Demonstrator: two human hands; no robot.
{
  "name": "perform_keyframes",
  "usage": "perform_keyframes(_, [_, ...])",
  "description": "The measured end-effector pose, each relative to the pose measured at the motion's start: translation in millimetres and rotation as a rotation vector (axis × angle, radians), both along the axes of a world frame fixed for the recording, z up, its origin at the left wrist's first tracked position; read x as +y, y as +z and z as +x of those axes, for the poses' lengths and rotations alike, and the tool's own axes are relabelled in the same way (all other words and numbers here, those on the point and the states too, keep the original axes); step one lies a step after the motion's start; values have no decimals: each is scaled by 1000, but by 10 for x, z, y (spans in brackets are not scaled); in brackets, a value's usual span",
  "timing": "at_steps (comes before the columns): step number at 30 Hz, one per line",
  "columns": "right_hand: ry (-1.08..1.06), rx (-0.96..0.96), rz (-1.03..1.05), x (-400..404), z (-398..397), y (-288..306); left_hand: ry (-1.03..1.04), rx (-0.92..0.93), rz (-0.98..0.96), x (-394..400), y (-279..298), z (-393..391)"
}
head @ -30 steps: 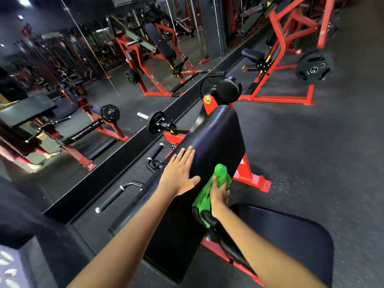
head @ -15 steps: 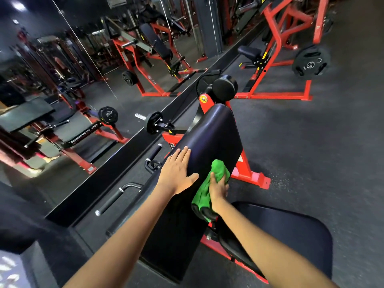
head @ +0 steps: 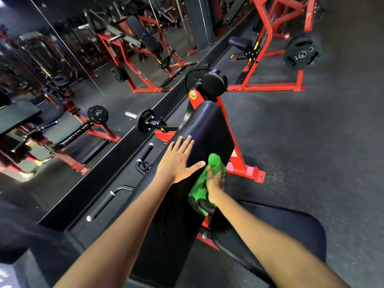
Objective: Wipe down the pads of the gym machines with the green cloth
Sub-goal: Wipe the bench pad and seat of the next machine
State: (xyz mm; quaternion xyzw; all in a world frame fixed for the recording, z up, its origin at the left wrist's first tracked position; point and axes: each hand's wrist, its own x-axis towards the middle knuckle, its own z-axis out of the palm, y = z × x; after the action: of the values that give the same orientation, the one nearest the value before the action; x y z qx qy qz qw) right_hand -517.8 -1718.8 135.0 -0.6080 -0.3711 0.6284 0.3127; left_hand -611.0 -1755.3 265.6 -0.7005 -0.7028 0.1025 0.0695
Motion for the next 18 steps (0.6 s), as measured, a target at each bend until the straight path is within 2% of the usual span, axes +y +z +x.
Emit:
perform_keyframes(2, [-28,8,45,300,-33,232,-3,-12,9,16,3,0])
perform_keyframes(5, [49,-28,267,365,-43,530,-6,-19,49,43,-12,-23])
perform_keyframes(9, [164,-113,543,-161,-23,211,-9,-6,46,45,-35,-36])
perform_keyframes(10, [179,-96,512,-262,21,63,-4,-13,40,49,-34,-35])
perform_keyframes(14, [127,8,92,68,97,-108,4,-33,39,39,-17,-4])
perform_keyframes(16, [69,38,43,346,73,53,0,-68,34,29,-5,-11])
perform_keyframes(18, [42,30,109,548,66,246,-4,-131,69,46,-4,-23])
